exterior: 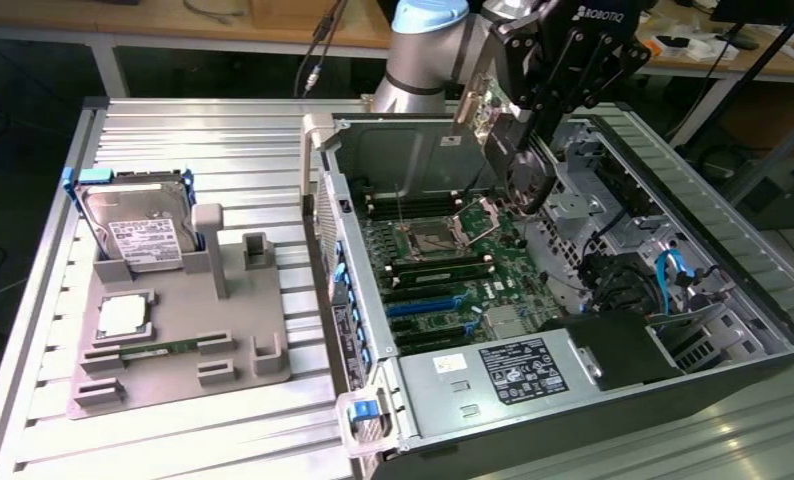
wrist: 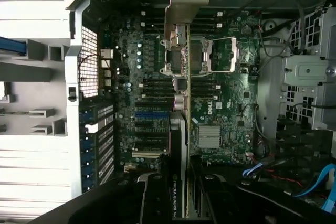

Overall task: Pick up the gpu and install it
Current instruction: 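Pick up the gpu and move the gpu toward the slot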

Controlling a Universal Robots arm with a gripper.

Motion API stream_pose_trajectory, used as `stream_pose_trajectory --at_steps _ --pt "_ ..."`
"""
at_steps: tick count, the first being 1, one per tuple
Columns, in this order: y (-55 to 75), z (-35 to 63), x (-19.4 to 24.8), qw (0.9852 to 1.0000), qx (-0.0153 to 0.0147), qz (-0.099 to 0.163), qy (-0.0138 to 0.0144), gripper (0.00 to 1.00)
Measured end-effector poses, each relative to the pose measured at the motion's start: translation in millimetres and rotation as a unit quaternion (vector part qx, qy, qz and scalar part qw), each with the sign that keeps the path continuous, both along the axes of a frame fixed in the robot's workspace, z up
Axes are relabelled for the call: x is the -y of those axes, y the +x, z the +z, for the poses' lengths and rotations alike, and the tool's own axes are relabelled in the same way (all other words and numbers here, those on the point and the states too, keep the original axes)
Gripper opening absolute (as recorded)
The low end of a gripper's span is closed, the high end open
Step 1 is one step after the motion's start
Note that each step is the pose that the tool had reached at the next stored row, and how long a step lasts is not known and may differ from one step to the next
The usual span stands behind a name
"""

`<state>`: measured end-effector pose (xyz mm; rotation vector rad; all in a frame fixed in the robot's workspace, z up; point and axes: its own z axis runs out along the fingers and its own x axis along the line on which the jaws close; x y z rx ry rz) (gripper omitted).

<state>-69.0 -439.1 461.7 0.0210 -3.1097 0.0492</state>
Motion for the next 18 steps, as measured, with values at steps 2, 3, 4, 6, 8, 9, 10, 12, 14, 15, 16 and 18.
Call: stream_pose_trajectory --at_steps 2,3,4,6,8,9,10,12,14,15,16,18 --pt "4.0 0.0 -0.2 1.0000 0.0000 0.000 0.0000 0.27" --pt "6.1 0.0 -0.3 1.0000 0.0000 0.000 0.0000 0.27" --pt "8.1 0.0 -0.4 1.0000 0.0000 0.000 0.0000 0.27" --pt "12.4 0.0 -0.6 1.0000 0.0000 0.000 0.0000 0.27" --pt "16.2 0.0 -0.7 1.0000 0.0000 0.000 0.0000 0.27" --pt "18.1 0.0 -0.8 1.0000 0.0000 0.000 0.0000 0.27" --pt "19.9 0.0 -0.9 1.0000 0.0000 0.000 0.0000 0.27" --pt "22.4 0.0 -1.2 1.0000 0.0000 0.000 0.0000 0.27" --pt "22.4 0.0 -1.2 1.0000 0.0000 0.000 0.0000 0.27" --pt "22.4 0.0 -1.2 1.0000 0.0000 0.000 0.0000 0.27" --pt "22.4 0.0 -1.2 1.0000 0.0000 0.000 0.0000 0.27" --pt "22.4 0.0 -1.3 1.0000 0.0000 0.000 0.0000 0.27"
